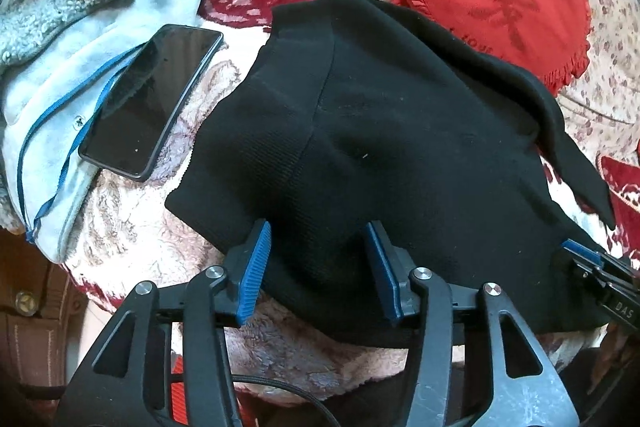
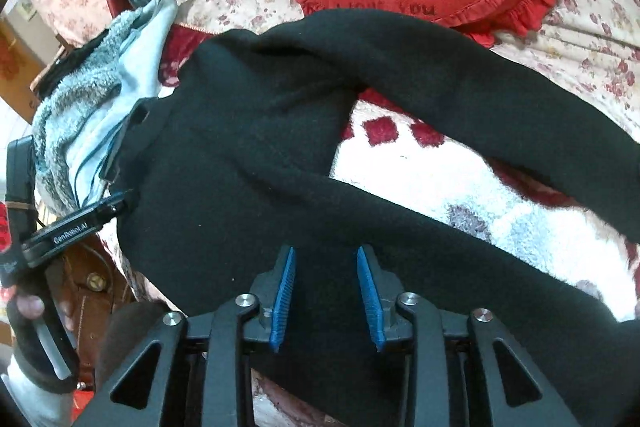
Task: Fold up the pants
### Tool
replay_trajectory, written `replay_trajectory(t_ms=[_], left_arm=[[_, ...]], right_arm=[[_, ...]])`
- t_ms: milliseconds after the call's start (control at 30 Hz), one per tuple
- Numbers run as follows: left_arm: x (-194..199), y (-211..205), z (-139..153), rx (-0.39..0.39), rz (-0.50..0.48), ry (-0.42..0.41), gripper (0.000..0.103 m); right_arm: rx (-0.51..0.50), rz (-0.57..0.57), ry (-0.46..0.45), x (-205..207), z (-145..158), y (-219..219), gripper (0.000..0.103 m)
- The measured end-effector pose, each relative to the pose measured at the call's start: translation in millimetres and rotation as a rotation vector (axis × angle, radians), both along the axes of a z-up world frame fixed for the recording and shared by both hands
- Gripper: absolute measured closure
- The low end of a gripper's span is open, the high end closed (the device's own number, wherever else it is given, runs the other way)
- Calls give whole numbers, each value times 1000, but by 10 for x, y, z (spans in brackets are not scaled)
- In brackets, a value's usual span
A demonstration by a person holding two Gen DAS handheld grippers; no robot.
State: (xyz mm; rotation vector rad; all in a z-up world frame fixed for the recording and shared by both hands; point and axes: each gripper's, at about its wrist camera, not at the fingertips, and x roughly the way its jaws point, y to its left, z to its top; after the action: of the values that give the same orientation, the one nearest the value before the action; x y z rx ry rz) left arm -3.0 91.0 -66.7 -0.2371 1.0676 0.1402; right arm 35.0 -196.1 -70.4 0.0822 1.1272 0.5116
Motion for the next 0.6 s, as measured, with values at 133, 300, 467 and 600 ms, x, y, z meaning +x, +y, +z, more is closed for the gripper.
replay_trajectory(t_ms=[133, 300, 467, 600], left_arm=[[-3, 12, -17, -9, 3, 4, 51], [1, -28, -36, 16, 4, 2, 49], [-33, -58, -59, 43, 4, -20, 48], [-49, -29, -49, 26, -3, -17, 48]], right_arm=[[65, 2, -2, -11, -20, -36, 57], [114, -15, 5, -10, -38, -91, 57], [137, -21, 12, 1, -44, -98, 56], [190, 3, 21, 10, -61, -93, 39]])
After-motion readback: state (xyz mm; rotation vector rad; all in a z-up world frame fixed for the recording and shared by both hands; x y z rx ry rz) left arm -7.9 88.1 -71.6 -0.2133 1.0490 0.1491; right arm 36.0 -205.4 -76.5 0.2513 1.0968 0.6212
